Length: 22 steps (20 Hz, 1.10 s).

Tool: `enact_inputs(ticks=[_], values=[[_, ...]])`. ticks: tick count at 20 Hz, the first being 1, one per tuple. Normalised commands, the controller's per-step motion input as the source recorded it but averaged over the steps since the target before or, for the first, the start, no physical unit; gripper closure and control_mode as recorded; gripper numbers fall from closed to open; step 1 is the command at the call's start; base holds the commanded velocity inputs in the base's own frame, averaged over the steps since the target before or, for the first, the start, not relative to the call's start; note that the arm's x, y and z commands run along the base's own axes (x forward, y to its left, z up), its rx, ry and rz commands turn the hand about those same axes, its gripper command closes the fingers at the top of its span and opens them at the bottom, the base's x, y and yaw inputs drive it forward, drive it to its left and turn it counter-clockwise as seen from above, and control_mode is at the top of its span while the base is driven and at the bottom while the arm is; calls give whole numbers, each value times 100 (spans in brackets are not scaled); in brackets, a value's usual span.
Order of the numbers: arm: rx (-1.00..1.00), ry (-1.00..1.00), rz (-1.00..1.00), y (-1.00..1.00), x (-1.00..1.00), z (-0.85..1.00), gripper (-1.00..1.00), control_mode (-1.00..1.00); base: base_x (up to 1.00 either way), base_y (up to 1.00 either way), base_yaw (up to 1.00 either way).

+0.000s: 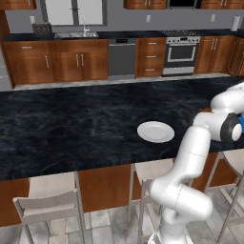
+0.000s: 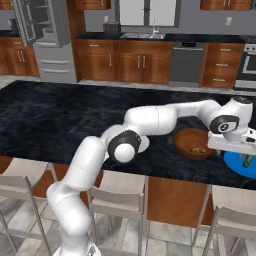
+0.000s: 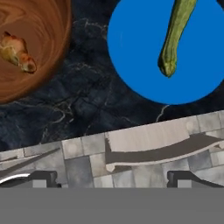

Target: Pick the chicken drumstick and squash from their plates and place them in the bowl. Then put the bowl in the fridge.

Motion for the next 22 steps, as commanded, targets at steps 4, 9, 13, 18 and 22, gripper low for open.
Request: enact_inputs(ticks=[4, 9, 13, 18, 22], values=[[-15, -1, -12, 0, -6, -25, -100, -100, 0, 0, 0], [0, 2, -17, 0, 0, -2, -100, -100, 0, 0, 0], [1, 1, -15, -1, -1, 0, -100, -100, 0, 0, 0], [0, -1, -3, -9, 0, 0, -100, -100, 0, 0, 0], [0, 0, 0, -14, 1, 0, -100, -100, 0, 0, 0]])
